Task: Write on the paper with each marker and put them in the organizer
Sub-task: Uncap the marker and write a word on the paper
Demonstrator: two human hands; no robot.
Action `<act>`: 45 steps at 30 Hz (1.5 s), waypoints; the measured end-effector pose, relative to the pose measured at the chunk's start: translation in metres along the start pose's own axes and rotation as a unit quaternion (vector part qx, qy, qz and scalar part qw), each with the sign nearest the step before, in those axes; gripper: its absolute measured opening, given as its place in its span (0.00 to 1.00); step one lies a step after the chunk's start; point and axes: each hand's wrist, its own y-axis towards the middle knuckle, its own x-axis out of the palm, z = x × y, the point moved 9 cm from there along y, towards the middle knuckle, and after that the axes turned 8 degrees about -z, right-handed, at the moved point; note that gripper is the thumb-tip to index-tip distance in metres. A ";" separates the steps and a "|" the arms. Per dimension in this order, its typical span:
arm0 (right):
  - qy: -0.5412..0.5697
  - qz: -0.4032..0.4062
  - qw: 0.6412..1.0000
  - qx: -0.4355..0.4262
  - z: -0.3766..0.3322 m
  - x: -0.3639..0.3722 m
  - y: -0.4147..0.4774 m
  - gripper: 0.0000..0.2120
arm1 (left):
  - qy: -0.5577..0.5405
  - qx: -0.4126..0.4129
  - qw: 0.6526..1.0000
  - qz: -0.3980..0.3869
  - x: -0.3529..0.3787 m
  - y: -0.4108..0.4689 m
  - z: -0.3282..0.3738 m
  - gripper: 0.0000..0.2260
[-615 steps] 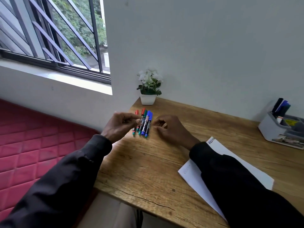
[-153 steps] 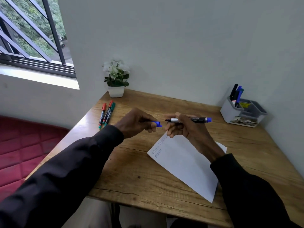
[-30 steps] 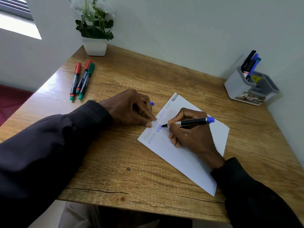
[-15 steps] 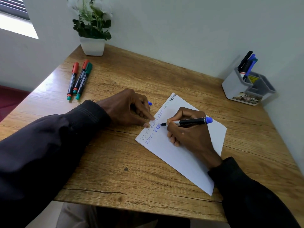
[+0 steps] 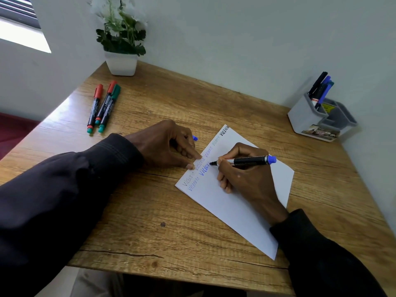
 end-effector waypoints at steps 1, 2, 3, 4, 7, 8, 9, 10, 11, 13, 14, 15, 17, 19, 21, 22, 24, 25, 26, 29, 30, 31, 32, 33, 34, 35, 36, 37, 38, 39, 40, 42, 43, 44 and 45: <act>0.003 0.000 1.000 -0.004 -0.001 0.001 0.000 0.08 | 0.001 -0.001 1.000 -0.002 0.000 0.000 0.000 0.14; 0.006 -0.001 1.000 -0.008 -0.002 0.001 0.000 0.08 | 0.003 -0.003 1.000 -0.003 0.000 0.000 -0.001 0.14; 0.008 -0.001 1.000 -0.011 -0.002 0.002 0.000 0.07 | 0.004 -0.006 1.000 -0.005 0.000 0.000 -0.002 0.14; 0.009 0.001 1.000 -0.012 -0.002 0.002 0.000 0.08 | 0.003 -0.008 1.000 -0.005 0.000 0.000 -0.003 0.14; 0.005 0.013 1.000 -0.013 -0.001 0.000 0.000 0.08 | 0.000 -0.008 1.000 -0.009 0.001 0.001 -0.003 0.14; 0.004 0.015 1.000 -0.013 -0.001 0.000 0.000 0.08 | 0.001 -0.009 1.000 -0.009 0.001 0.001 -0.003 0.14; 0.003 0.015 1.000 -0.011 -0.001 0.000 0.001 0.08 | 0.002 -0.008 1.000 -0.007 0.001 0.001 -0.003 0.14; 0.003 0.014 1.000 -0.007 -0.001 -0.001 0.001 0.08 | 0.002 -0.006 1.000 -0.005 0.001 0.000 -0.003 0.14; 0.002 0.014 1.000 0.000 0.000 -0.001 0.001 0.08 | 0.004 -0.004 1.000 -0.004 0.000 0.000 -0.002 0.14; 0.000 0.012 1.000 0.016 0.003 -0.002 0.002 0.09 | 0.005 0.000 1.000 -0.004 0.000 0.001 -0.001 0.15; -0.001 0.013 1.000 0.019 0.004 -0.002 0.002 0.09 | 0.005 0.001 1.000 -0.004 0.000 0.000 -0.001 0.15; -0.002 0.014 1.000 0.016 0.003 -0.002 0.001 0.09 | 0.005 0.002 1.000 -0.004 0.000 0.000 -0.001 0.15; 0.004 0.017 1.000 0.002 0.002 -0.001 0.001 0.08 | 0.007 0.004 1.000 0.001 0.000 0.000 -0.001 0.15; 0.008 0.019 1.000 -0.005 0.000 -0.002 0.001 0.07 | 0.008 0.005 1.000 0.002 -0.001 0.000 -0.001 0.15; 0.006 0.015 1.000 0.001 0.001 -0.002 0.003 0.08 | 0.009 0.001 1.000 -0.006 0.001 0.000 -0.002 0.15; 0.005 0.015 1.000 0.009 0.002 -0.003 0.003 0.08 | 0.010 -0.001 1.000 -0.011 0.001 0.000 -0.003 0.15; 0.015 0.022 1.000 0.013 0.003 -0.004 0.002 0.08 | 0.010 -0.004 1.000 -0.014 0.002 0.000 -0.004 0.15; 0.029 0.027 0.999 0.009 0.002 -0.005 0.001 0.08 | 0.008 -0.005 1.000 -0.012 0.001 0.000 -0.003 0.15; 0.048 0.034 0.998 0.003 0.001 -0.007 0.001 0.07 | 0.005 -0.007 1.000 -0.011 0.001 0.000 -0.003 0.15; 0.116 0.043 0.992 0.000 0.001 -0.013 0.004 0.04 | 0.006 -0.010 1.000 -0.008 0.001 0.000 -0.001 0.15; 0.139 0.044 0.989 -0.001 0.001 -0.016 0.005 0.04 | 0.009 -0.009 1.000 -0.002 0.000 -0.001 0.000 0.15; 0.162 0.046 0.986 -0.003 -0.001 -0.019 0.006 0.03 | 0.011 -0.007 1.000 0.013 -0.003 -0.001 0.002 0.14; 0.184 0.050 0.982 -0.004 -0.001 -0.022 0.008 0.04 | 0.008 -0.005 0.999 0.038 -0.010 -0.003 0.002 0.14; 0.207 0.050 0.977 -0.005 -0.001 -0.025 0.009 0.04 | 0.002 -0.006 0.997 0.071 -0.018 -0.005 0.001 0.13; 0.229 0.048 0.972 -0.006 -0.001 -0.027 0.010 0.04 | -0.004 -0.007 0.994 0.107 -0.028 -0.008 -0.001 0.14; 0.254 0.042 0.966 -0.005 -0.001 -0.027 0.010 0.04 | -0.005 -0.009 0.990 0.142 -0.037 -0.012 -0.003 0.15; 0.280 0.034 0.959 -0.001 -0.001 -0.027 0.011 0.08 | 0.000 -0.014 0.985 0.171 -0.044 -0.015 -0.006 0.16; 0.304 0.023 0.952 0.006 0.001 -0.025 0.012 0.13 | 0.008 -0.023 0.981 0.191 -0.049 -0.017 -0.009 0.17; 0.315 0.014 0.949 0.013 0.002 -0.024 0.013 0.17 | 0.014 -0.039 0.979 0.201 -0.052 -0.018 -0.014 0.18; 0.315 0.008 0.949 0.015 0.002 -0.024 0.013 0.18 | 0.026 -0.059 0.977 0.201 -0.052 -0.019 -0.018 0.18; 0.307 0.007 0.952 0.011 0.002 -0.025 0.013 0.17 | 0.041 -0.078 0.977 0.196 -0.050 -0.018 -0.022 0.17; 0.287 0.018 0.958 -0.002 0.000 -0.027 0.013 0.11 | 0.066 -0.098 0.976 0.184 -0.046 -0.016 -0.026 0.15; 0.273 0.026 0.962 -0.008 -0.001 -0.029 0.013 0.07 | 0.066 -0.099 0.976 0.182 -0.045 -0.016 -0.027 0.14; 0.254 0.031 0.966 -0.017 -0.003 -0.031 0.012 0.04 | 0.061 -0.098 0.977 0.181 -0.044 -0.015 -0.027 0.13; 0.234 0.032 0.971 -0.024 -0.005 -0.031 0.011 0.02 | 0.055 -0.098 0.977 0.179 -0.044 -0.015 -0.027 0.12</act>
